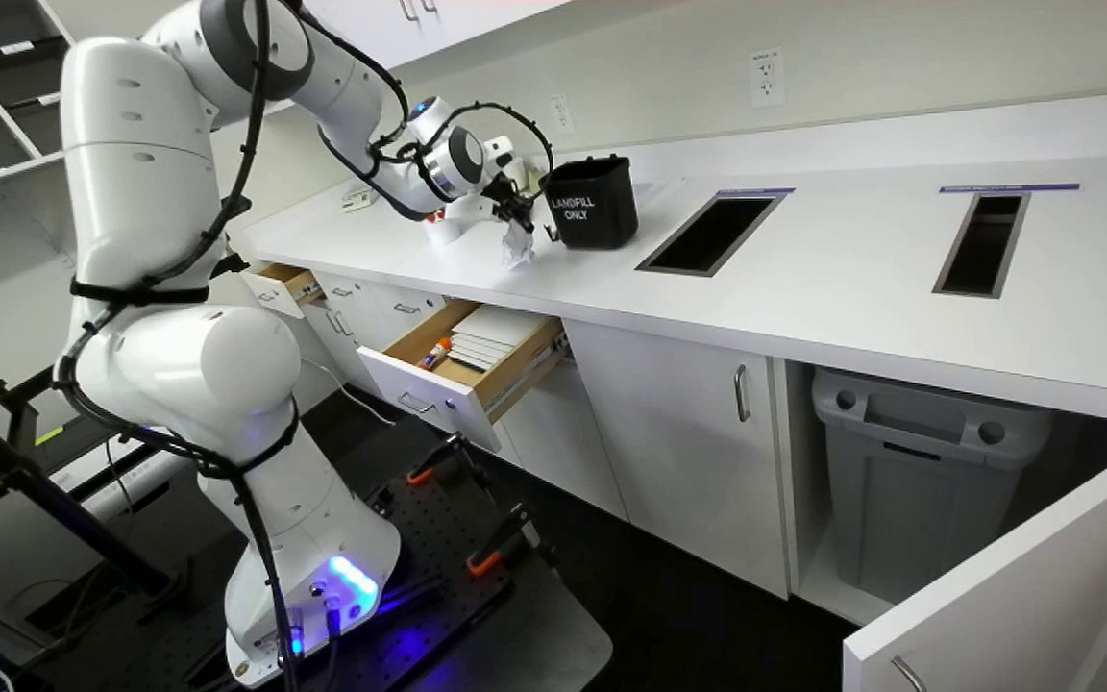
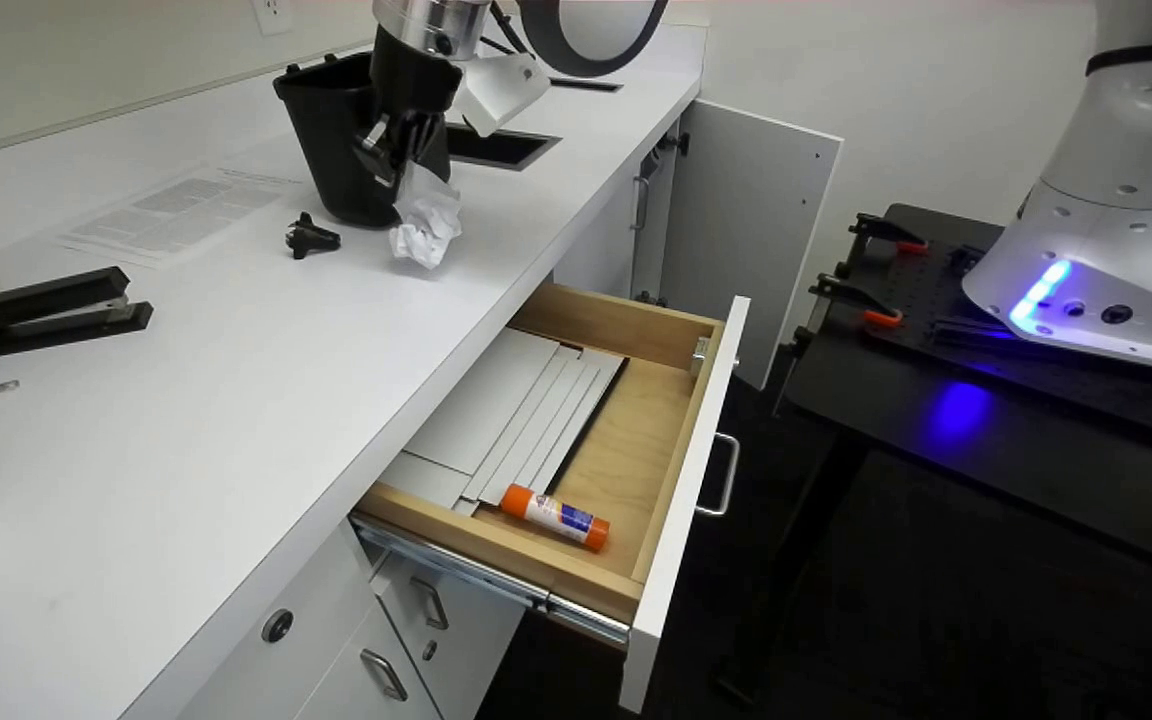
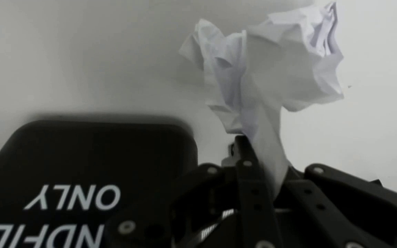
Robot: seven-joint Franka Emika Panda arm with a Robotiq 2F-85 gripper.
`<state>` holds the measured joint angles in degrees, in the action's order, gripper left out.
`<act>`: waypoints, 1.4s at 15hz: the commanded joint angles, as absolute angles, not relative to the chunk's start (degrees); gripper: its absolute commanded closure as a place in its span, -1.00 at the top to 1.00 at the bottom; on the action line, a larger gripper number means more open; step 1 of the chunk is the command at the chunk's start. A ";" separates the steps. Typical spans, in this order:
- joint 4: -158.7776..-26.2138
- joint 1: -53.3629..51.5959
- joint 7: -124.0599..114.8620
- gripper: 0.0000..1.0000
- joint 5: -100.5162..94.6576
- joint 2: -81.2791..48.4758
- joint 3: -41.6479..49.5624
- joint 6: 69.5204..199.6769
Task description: Pick up the paper from the countertop and put it in the black waste bin
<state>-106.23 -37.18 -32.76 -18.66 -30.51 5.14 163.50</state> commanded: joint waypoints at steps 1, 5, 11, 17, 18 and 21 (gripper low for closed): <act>-108.36 -42.31 -37.72 -0.89 -20.41 -24.34 10.13 158.84; -108.94 -44.80 -43.39 -0.93 -25.99 -17.76 12.47 156.08; -108.78 -44.56 -45.72 -0.96 -33.13 -12.16 14.31 160.37; -107.09 -43.72 -44.07 -0.93 -40.86 -13.75 15.97 161.06; -107.18 -43.69 -44.15 -0.93 -42.01 -14.07 16.46 161.83; -107.20 -43.64 -44.15 -0.93 -42.49 -14.63 16.71 162.29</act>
